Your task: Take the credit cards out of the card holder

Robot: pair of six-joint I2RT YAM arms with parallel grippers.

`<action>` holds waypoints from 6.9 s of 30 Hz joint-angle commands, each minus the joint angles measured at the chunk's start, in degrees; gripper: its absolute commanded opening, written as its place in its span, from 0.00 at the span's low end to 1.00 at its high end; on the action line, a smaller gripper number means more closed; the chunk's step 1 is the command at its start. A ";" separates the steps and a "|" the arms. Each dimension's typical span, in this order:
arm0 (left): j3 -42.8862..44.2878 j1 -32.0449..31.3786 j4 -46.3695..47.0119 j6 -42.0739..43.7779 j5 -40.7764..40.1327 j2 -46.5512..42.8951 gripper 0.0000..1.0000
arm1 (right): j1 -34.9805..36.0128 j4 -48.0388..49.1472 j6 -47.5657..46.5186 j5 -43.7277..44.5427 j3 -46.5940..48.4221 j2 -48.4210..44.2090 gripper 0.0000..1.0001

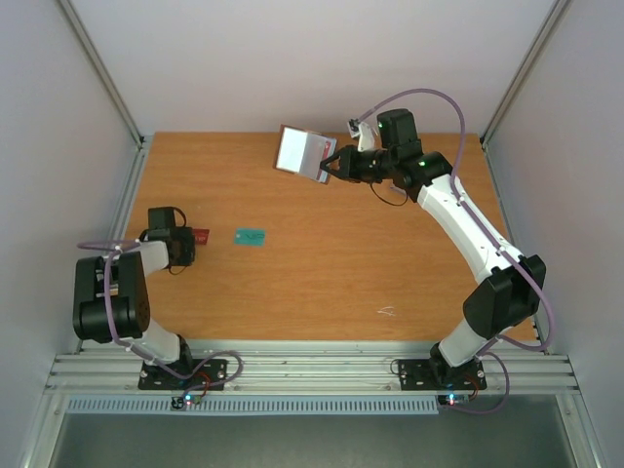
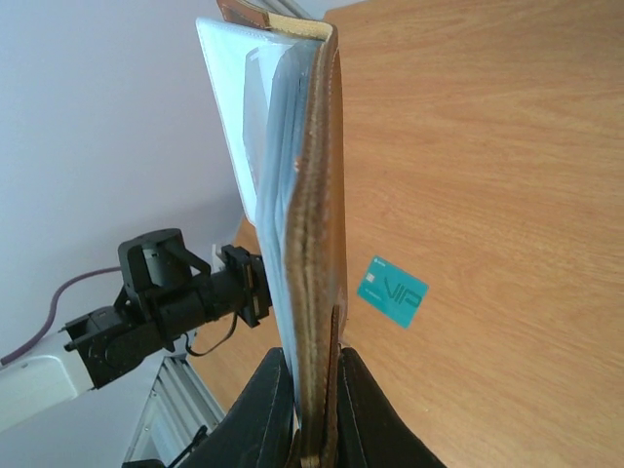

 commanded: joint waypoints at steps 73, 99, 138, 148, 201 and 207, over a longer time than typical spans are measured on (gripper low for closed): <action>1.73 -21.72 28.28 45.96 59.56 -37.59 0.16 | 23.29 -5.93 -18.74 8.42 0.93 -7.01 0.02; 2.39 -21.16 25.57 44.04 51.88 -36.74 0.00 | 20.33 -7.08 -20.18 5.88 -3.40 -12.40 0.29; 4.47 -19.84 -9.68 82.64 6.99 -38.91 0.34 | 13.95 -28.69 -13.97 38.98 5.19 -9.23 0.01; 4.38 -23.45 19.80 50.67 53.10 -37.34 0.21 | 26.91 -43.21 -13.70 55.41 27.79 10.98 0.01; 3.87 -20.34 31.17 38.61 55.52 -37.87 0.00 | 17.58 7.42 -12.10 -17.88 -6.81 -9.80 0.41; 3.13 -18.81 31.49 37.38 56.45 -38.45 0.00 | 15.74 4.17 -13.62 -18.98 -8.25 -12.28 0.47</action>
